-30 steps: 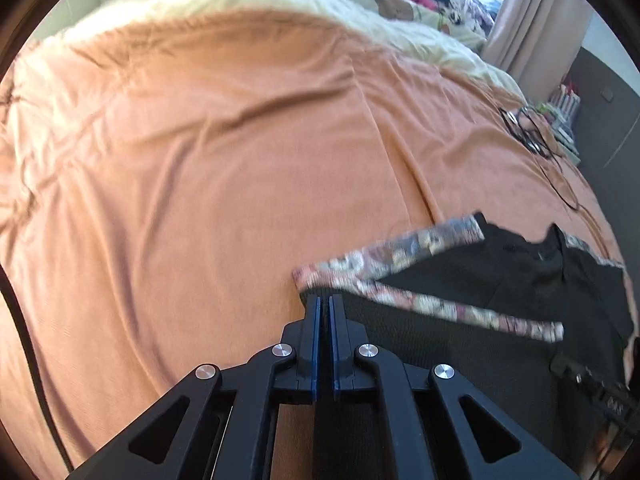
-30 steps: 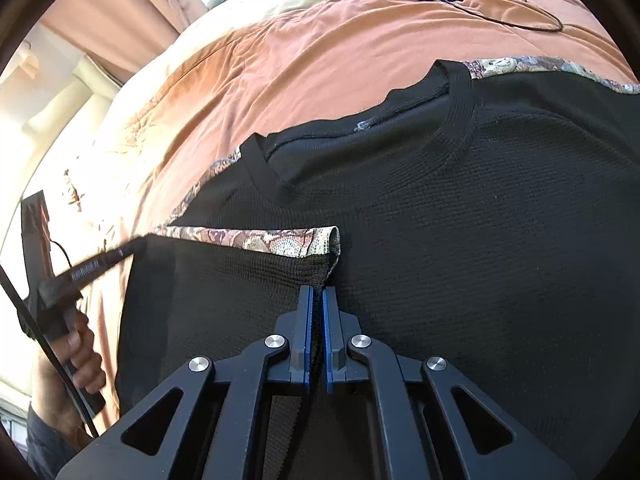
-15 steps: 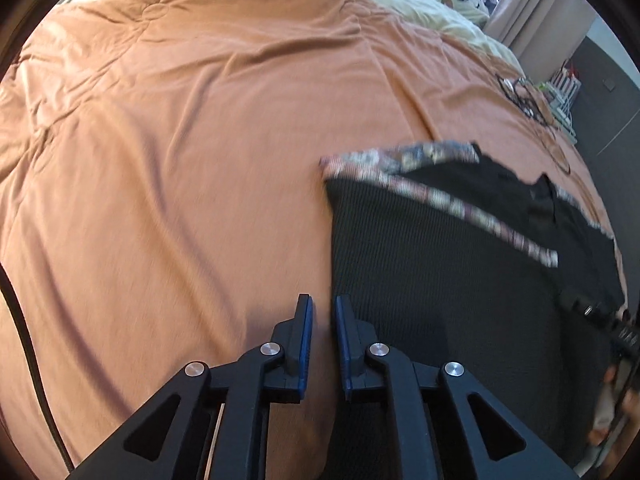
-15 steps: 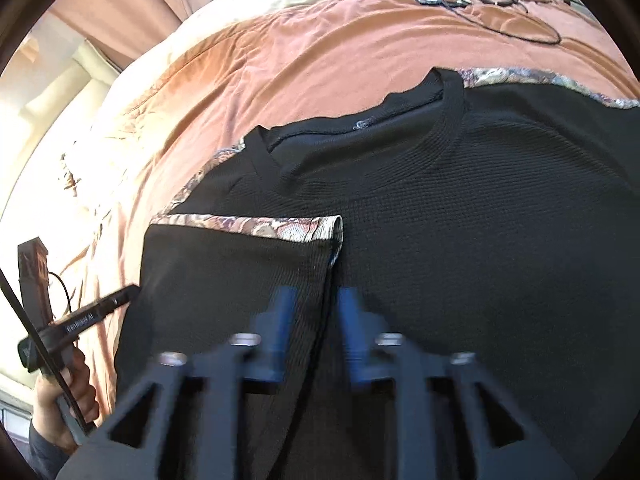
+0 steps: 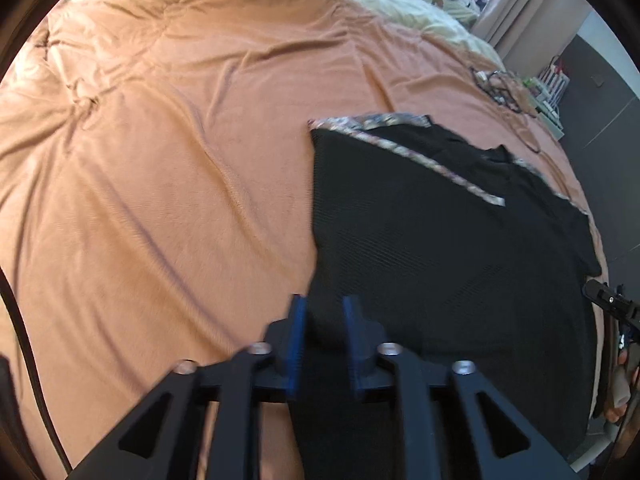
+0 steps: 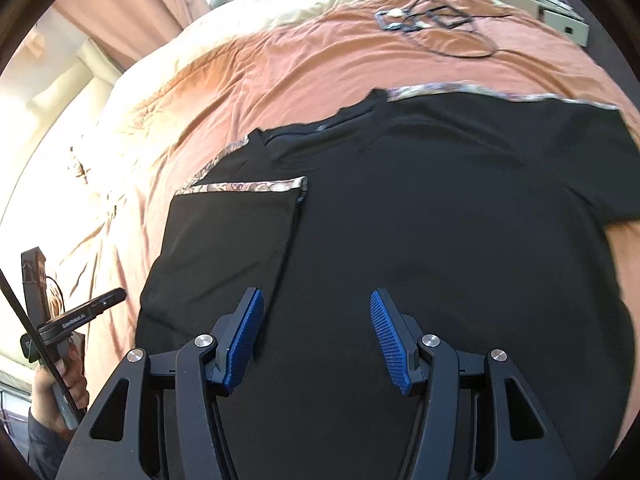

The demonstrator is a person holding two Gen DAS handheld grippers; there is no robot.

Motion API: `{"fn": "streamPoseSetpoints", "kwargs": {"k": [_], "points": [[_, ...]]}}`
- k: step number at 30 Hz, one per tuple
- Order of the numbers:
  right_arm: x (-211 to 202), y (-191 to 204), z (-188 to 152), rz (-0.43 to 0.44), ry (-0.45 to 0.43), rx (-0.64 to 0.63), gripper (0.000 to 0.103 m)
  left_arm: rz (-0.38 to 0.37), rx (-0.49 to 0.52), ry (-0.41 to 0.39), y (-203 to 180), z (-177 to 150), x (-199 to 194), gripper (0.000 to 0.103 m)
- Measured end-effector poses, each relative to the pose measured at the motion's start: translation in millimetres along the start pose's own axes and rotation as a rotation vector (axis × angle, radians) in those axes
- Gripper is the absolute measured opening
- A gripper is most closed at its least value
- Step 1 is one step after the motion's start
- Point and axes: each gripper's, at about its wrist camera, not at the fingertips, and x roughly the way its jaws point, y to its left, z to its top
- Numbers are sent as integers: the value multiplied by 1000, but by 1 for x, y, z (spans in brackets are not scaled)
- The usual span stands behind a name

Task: Fold small clothes
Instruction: 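Open the right gripper and lift it off the folded panel, then move both grippers to the unfolded side of the shirt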

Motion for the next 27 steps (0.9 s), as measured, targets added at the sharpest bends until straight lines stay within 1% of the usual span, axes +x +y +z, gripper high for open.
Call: {"fn": "streamPoseSetpoints", "kwargs": {"k": [1,3,4,5,8,10,13,15,18,20,21,25,27], "points": [[-12,-2,-2,-4,-8,-3,54,0,11,-14,-6,-3,-11,48],[-38,-9,-6,-35,-25,-17,57,5,29,-41,-16,-10,-29,59],[-48,-12,-8,-49,-34,-19,69,6,39,-50,-23,-12,-38,61],[-60,-15,-10,-57,-46,-21,77,3,44,-53,-30,-15,-47,62],[-92,-28,-15,-53,-71,-11,79,-11,46,-57,-50,-20,-66,65],[-113,-36,-21,-58,-82,-9,82,-12,49,-64,-65,-23,-77,79],[-137,-49,-28,-71,-94,-15,84,-7,63,-85,-93,-28,-95,90],[-153,-60,-33,-65,-91,-9,85,-8,76,-89,-114,-32,-106,93],[-171,-72,-37,-66,-102,-12,86,-6,95,-93,-140,-37,-115,93],[-179,-80,-38,-73,-100,-17,91,-17,96,-94,-158,-41,-121,93],[-185,-83,-40,-73,-105,-17,92,-21,100,-95,-168,-44,-124,93],[-204,-98,-44,-62,-128,-19,93,-24,124,-108,-201,-51,-132,93],[-211,-107,-45,-77,-126,-24,93,-48,130,-107,-219,-51,-130,93]]}}
